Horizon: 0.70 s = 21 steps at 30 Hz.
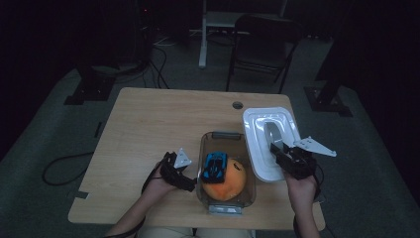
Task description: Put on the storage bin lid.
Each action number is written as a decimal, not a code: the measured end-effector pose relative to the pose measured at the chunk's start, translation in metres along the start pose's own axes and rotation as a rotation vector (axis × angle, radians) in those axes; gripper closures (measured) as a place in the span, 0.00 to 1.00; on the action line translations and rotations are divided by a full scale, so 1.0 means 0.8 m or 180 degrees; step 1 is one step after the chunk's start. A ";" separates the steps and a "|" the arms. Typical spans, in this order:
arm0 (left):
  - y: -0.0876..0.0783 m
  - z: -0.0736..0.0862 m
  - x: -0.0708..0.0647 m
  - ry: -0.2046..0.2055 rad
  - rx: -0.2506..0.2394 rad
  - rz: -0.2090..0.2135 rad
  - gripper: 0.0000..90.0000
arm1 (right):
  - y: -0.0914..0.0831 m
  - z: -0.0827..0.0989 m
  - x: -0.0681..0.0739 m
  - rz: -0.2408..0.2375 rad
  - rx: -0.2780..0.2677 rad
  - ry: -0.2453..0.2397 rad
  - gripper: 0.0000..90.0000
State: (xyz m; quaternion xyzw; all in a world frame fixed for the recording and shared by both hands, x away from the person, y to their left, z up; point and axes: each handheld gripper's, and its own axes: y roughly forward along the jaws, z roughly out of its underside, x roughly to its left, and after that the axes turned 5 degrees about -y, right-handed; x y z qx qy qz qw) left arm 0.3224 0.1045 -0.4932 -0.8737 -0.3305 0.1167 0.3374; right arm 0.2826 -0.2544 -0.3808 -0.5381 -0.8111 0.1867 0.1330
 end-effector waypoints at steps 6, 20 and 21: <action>0.016 -0.007 -0.022 0.0069 0.0015 0.0145 0.00 | -0.010 -0.002 0.015 -0.0122 -0.0003 -0.0023 0.75; 0.048 -0.028 -0.053 0.0166 0.0056 0.0307 0.00 | -0.021 -0.001 0.049 -0.0426 0.0050 -0.0188 0.75; 0.047 -0.026 -0.051 0.0167 0.0091 0.0301 0.00 | -0.022 0.000 0.050 -0.0459 0.0058 -0.0199 0.75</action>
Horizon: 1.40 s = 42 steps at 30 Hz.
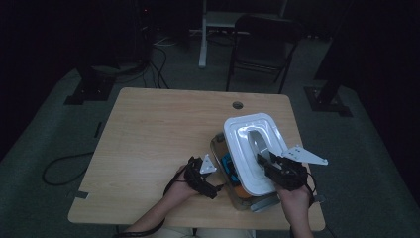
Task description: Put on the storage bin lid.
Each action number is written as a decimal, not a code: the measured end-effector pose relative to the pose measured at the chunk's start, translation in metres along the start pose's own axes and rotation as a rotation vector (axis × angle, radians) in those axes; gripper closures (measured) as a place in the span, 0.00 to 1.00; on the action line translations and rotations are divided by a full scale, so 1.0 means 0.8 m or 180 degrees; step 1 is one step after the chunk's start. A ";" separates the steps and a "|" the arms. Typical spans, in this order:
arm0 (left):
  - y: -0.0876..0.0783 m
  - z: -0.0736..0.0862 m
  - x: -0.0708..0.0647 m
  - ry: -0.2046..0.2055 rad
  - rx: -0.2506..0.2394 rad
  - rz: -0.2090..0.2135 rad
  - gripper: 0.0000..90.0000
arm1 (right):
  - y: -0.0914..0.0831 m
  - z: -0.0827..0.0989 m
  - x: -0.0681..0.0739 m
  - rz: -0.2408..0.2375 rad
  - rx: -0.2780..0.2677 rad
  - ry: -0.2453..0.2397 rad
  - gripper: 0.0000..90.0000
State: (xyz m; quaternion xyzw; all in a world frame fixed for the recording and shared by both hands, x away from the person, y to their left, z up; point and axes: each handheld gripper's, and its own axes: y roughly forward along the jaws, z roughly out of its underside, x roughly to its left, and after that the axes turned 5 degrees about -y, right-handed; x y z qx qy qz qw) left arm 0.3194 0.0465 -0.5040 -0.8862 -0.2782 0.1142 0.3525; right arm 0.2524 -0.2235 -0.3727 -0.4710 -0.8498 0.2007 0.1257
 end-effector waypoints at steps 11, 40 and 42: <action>-0.020 0.019 0.020 -0.0182 -0.0006 -0.0112 0.00 | 0.022 0.019 0.013 -0.0113 0.0283 -0.0080 0.75; -0.023 0.024 0.024 -0.0251 0.0044 -0.0149 0.00 | 0.034 0.018 0.019 -0.0301 0.0396 -0.0131 0.75; -0.023 0.024 0.024 -0.0246 0.0045 -0.0154 0.00 | 0.033 0.019 0.015 -0.0370 0.0354 -0.0067 0.75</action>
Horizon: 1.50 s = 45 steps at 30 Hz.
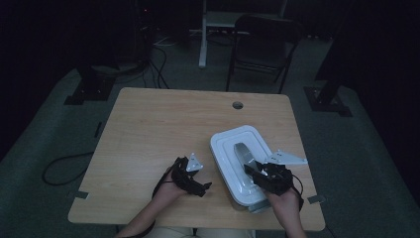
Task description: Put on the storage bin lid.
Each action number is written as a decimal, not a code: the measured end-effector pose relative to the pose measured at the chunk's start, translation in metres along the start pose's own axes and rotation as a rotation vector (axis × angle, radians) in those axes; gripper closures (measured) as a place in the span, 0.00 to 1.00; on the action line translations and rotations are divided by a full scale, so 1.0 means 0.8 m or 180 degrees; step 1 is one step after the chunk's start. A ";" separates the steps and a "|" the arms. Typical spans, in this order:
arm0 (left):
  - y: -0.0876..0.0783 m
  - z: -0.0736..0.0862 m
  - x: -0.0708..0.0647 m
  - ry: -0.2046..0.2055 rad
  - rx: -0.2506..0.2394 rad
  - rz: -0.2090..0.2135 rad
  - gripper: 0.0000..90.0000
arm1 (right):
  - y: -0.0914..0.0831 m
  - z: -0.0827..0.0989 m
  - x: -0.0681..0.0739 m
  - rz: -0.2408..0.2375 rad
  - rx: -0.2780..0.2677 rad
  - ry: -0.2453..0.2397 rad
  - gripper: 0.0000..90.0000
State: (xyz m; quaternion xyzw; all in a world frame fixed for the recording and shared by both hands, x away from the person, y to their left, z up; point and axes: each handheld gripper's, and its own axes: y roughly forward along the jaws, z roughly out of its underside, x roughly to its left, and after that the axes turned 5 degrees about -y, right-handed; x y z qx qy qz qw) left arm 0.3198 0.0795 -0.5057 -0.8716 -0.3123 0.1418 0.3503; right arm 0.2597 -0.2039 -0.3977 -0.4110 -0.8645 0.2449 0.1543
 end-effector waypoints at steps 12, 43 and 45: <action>-0.001 0.000 0.003 -0.0024 0.0002 -0.0049 0.00 | 0.002 0.000 0.006 0.0092 0.0050 -0.0120 0.75; 0.004 -0.001 -0.006 -0.0039 0.0006 0.0029 0.00 | 0.005 0.007 0.020 0.0201 0.0055 -0.0218 0.75; 0.004 -0.001 -0.007 -0.0039 0.0011 0.0025 0.00 | 0.004 0.007 0.021 0.0160 0.0068 -0.0228 0.75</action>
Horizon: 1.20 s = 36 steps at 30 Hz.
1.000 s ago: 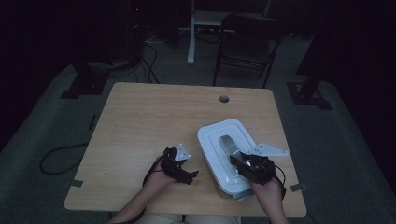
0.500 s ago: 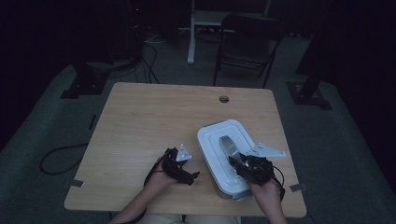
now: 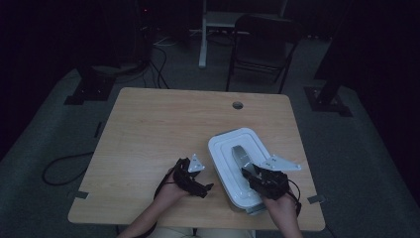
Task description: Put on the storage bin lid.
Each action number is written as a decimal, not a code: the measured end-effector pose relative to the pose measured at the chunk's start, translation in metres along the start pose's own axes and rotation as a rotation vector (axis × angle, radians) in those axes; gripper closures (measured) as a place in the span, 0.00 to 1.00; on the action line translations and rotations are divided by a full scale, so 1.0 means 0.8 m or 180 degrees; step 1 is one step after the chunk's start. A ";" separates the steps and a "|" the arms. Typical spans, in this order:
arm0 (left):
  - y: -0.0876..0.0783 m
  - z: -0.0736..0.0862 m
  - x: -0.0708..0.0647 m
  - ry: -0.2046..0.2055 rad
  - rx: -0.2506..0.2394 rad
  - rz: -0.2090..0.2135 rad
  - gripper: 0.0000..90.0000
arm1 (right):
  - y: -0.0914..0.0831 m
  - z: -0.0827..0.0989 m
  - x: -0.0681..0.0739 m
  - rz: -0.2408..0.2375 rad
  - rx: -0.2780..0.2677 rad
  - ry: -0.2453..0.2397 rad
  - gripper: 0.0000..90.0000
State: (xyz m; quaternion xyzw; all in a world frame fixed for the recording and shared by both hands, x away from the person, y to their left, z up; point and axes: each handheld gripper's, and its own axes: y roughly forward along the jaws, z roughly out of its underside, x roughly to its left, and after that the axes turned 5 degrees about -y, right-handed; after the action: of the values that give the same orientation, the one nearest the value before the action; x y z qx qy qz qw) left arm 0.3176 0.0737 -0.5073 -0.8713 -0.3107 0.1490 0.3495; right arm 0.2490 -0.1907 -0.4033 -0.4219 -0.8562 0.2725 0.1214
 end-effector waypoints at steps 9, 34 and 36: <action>0.006 -0.008 -0.005 -0.0018 -0.0010 0.0032 0.00 | 0.004 -0.008 0.003 -0.0059 0.0104 -0.0045 0.75; -0.003 0.001 0.001 -0.0040 0.0011 -0.0001 0.00 | 0.007 -0.008 -0.002 -0.0158 0.0109 0.0104 0.74; -0.002 0.002 0.001 -0.0039 0.0018 0.0000 0.00 | 0.007 -0.010 -0.002 -0.0181 0.0129 0.0105 0.61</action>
State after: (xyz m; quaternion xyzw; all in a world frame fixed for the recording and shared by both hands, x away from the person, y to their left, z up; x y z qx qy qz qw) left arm 0.3167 0.0761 -0.5071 -0.8693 -0.3124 0.1553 0.3501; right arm 0.2570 -0.1861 -0.3999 -0.3992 -0.8600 0.2792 0.1517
